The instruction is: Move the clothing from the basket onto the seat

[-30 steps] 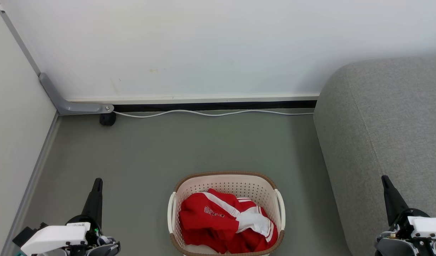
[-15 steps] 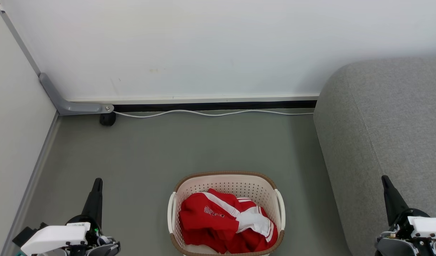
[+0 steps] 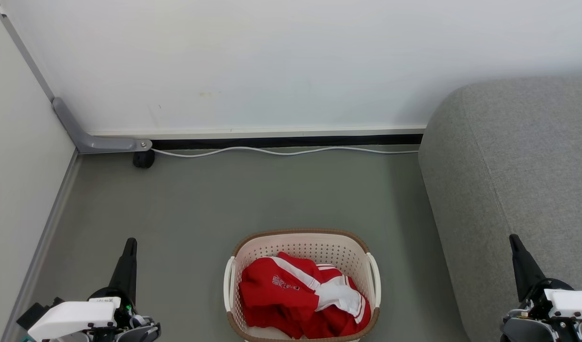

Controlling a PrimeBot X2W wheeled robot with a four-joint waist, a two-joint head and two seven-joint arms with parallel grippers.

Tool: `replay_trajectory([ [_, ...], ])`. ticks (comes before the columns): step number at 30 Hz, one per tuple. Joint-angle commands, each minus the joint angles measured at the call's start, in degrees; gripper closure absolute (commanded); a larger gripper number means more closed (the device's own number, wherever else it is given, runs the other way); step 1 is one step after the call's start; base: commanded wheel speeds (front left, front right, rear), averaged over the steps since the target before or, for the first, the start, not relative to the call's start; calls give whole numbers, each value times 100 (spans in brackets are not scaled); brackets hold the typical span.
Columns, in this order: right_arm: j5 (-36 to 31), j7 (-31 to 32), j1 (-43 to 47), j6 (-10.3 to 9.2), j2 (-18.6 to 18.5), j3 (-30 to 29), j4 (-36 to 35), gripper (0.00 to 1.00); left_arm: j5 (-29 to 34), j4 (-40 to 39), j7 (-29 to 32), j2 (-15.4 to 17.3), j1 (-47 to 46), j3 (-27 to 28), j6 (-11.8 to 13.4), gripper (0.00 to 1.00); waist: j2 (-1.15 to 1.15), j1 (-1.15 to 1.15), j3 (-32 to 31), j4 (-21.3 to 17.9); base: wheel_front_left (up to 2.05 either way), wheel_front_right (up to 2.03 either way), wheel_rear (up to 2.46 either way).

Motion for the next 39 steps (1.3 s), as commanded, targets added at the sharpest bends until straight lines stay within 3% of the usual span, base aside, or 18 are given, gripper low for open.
replay_trajectory([
  [1,65,43,-205,42,-66,108,-168,100,-28,-167,34,98,-304,185,-43,100,0,0,0,0,0,0,0],
  [20,65,43,-205,42,-66,108,-168,100,-28,-167,34,98,-304,185,-43,100,0,0,0,0,0,0,0],
  [21,-4,-1,6,-1,2,4,20,0,1,21,-2,-4,11,-3,2,0,0,0,0,0,0,0,0],
  [31,-43,-36,57,-4,52,91,172,0,-3,191,-91,-79,100,-43,4,0,0,13,0,-3,0,0,0],
  [39,-133,-143,-33,-1,-12,216,141,0,77,167,-227,-53,27,-110,1,0,0,0,30,-8,0,0,0],
])
